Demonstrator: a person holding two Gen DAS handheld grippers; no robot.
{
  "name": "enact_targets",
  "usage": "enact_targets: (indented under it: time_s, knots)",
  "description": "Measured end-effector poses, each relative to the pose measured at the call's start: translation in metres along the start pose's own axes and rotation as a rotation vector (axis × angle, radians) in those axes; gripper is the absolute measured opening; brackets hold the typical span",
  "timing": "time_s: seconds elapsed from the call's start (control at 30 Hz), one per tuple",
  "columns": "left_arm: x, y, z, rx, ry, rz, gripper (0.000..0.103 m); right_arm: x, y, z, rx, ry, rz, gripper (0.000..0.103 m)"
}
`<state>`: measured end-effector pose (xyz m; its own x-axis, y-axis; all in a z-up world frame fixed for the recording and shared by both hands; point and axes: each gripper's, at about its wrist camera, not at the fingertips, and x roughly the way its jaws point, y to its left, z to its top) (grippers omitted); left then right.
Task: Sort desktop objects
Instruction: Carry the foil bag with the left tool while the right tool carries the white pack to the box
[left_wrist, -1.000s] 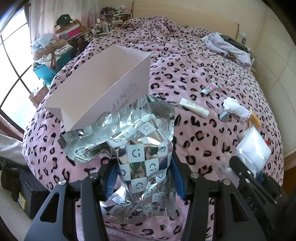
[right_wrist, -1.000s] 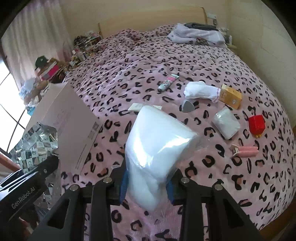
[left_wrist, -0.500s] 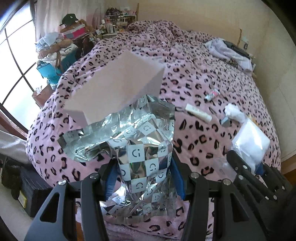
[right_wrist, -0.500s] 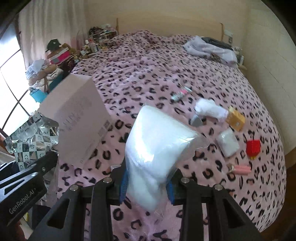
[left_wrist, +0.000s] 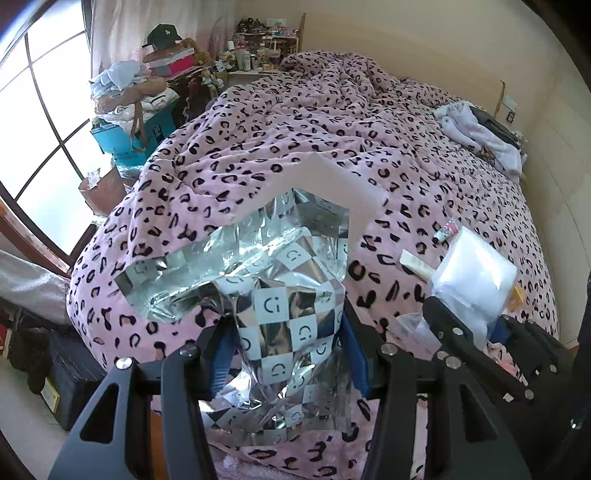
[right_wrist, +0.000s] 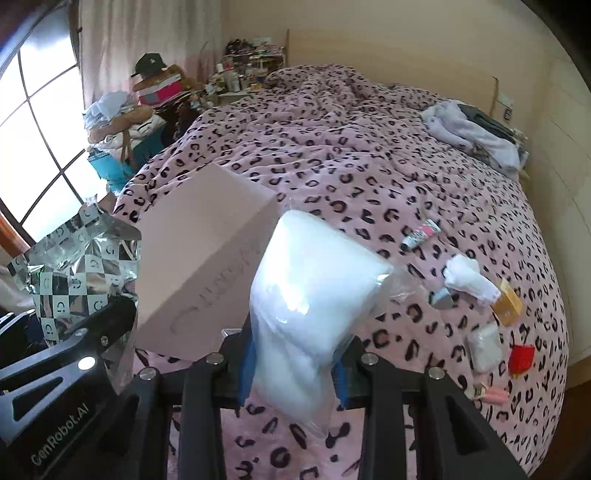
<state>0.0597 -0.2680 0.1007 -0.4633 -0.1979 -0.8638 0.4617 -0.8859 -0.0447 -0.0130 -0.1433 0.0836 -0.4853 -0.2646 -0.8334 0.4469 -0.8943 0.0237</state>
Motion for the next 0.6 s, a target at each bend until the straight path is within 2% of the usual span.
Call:
enact_targets:
  time_s: [0.33, 0.6]
  knots:
    - [-0.004, 0.020, 0.025, -0.012, -0.014, -0.002, 0.053, -0.003, 0.019, 0.031, -0.052, 0.005, 0.040, 0.034]
    - [0.010, 0.028, 0.051, -0.020, -0.003, 0.001, 0.053, 0.010, 0.035, 0.079, -0.110, 0.007, 0.035, 0.034]
